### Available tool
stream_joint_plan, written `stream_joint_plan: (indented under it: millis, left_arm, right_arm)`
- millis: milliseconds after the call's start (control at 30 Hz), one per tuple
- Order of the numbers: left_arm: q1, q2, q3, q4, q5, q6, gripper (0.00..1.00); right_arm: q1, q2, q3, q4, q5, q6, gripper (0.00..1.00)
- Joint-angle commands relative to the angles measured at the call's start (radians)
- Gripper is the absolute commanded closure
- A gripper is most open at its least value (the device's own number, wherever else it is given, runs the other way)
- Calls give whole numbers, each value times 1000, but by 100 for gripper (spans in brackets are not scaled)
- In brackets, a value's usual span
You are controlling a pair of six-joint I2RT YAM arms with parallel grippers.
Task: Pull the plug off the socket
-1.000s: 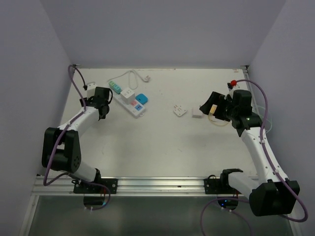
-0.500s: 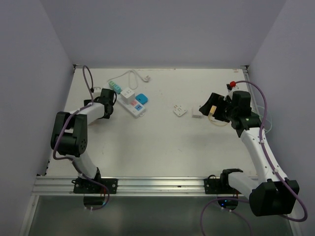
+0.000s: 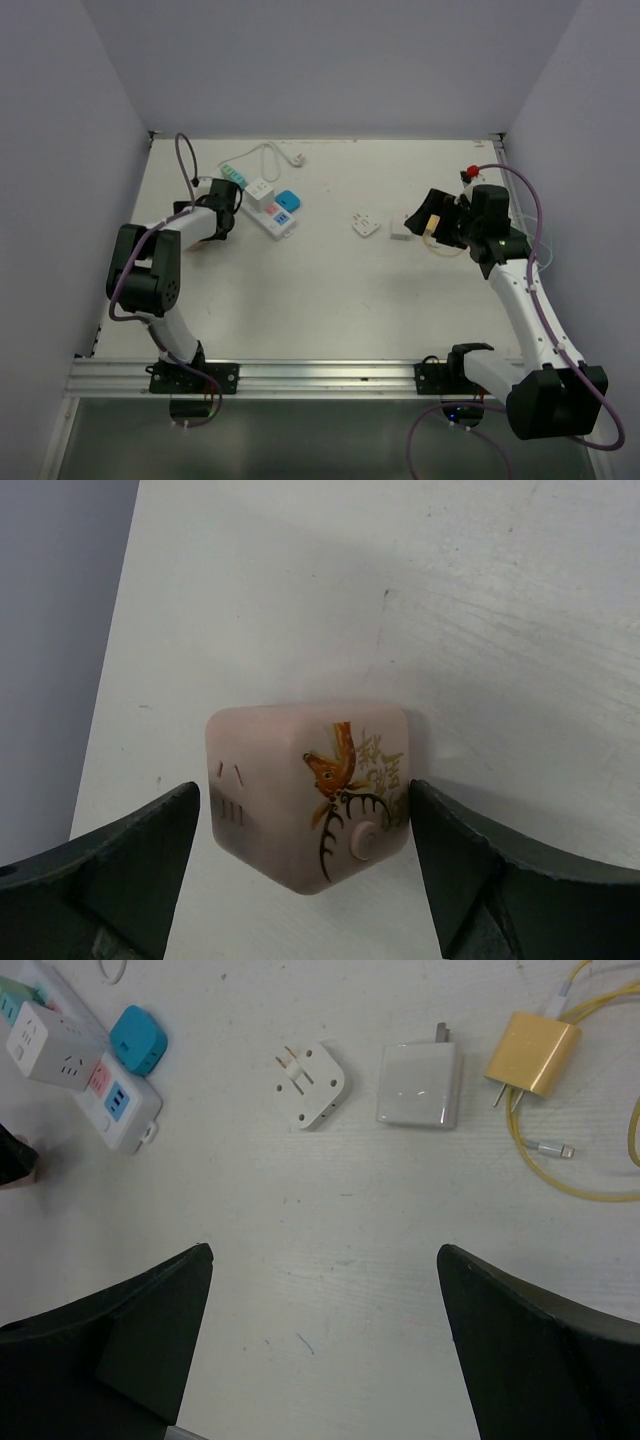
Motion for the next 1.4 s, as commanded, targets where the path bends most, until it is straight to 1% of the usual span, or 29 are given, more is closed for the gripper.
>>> stream_joint_plan:
  millis: [0,100,233,300,367,433,500,533,600,700,733,800,833,867,900,933,1000,1100,1233,1367]
  left_arm:
    - [-11,-13,49,-6,33,-20,11]
    - [-11,-57,55,-16,77,-29,6]
    - [-11,-166,54,-22,140,-37,1]
    - [-11,-212,47,-20,186,-42,0]
    - [-10,-290,35,-14,226,-43,0]
    - [-11,-377,26,0,299,-45,0]
    - [-10,-439,-5,23,349,-46,1]
    - [-11,-506,-25,55,413,-46,0]
    - [-11,-604,-92,87,509,-40,0]
    - [-11,-687,-167,101,600,-43,0]
    - [-13,-739,-187,104,616,-45,0]
    - [-13,-792,-256,122,654,-37,0]
    - [-14,-847,-285,157,662,-45,1]
    - [-16,-873,-352,194,671,-48,1]
    - [-16,-908,-370,208,716,-48,0]
    - [-18,-915,-364,205,714,-52,1]
    - [-31,-915,-361,213,694,-49,0]
    - [-36,-898,-353,201,692,-51,0]
    - [-42,-895,-354,195,691,-49,0]
    - [-53,-890,-351,193,676,-43,0]
  right_arm:
    - [4,6,4,14,11,-14,1]
    - [4,9,6,2,42,-20,1]
    - [4,16,16,-30,106,-26,1]
    - [4,24,29,-47,139,-26,1]
    - [4,30,42,-70,201,-24,1]
    - [4,43,53,-95,260,-20,1]
    - [4,53,75,-112,310,-14,1]
    - [4,62,85,-133,342,-14,1]
    - [4,79,128,-158,450,-11,1]
    - [1,112,171,-185,586,15,1]
    - [1,122,181,-188,622,29,1]
    - [-5,151,208,-191,720,35,1]
    - [-11,162,225,-191,744,29,1]
    - [-17,188,233,-190,758,28,1]
    - [-49,200,237,-191,762,31,1]
    - [-56,213,243,-190,757,34,1]
    - [-132,251,242,-179,751,40,1]
    - [-189,297,239,-147,748,60,1]
    - [-264,348,260,-118,667,120,1]
    - [-320,404,296,-95,686,132,1]
